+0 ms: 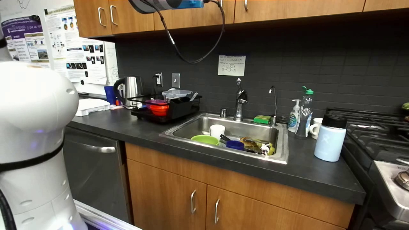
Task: Open the top left cabinet door
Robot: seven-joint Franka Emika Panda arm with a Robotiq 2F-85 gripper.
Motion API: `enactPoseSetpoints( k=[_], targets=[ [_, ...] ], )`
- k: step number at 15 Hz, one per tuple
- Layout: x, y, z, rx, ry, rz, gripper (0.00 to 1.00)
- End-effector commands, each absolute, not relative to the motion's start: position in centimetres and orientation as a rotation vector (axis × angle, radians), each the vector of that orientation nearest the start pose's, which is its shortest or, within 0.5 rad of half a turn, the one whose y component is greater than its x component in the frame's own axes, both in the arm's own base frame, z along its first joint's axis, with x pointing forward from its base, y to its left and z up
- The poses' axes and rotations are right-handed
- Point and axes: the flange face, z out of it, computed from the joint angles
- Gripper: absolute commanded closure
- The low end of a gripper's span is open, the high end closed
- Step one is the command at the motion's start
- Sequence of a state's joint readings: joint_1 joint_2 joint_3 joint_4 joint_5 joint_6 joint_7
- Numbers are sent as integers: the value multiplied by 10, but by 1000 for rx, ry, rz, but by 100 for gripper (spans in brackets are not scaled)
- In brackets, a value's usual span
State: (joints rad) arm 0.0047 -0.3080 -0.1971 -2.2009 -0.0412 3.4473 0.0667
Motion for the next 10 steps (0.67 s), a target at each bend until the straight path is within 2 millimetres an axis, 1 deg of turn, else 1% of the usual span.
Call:
enactPoseSetpoints(
  k=[1, 4, 8, 10],
  targets=[
    [482, -104, 703, -2254, 269, -2252, 0],
    [485, -109, 706, -2249, 277, -2258, 0],
    [486, -116, 717, -2224, 294, -2285, 0],
    [487, -116, 719, -2213, 296, -2287, 0]
  ],
)
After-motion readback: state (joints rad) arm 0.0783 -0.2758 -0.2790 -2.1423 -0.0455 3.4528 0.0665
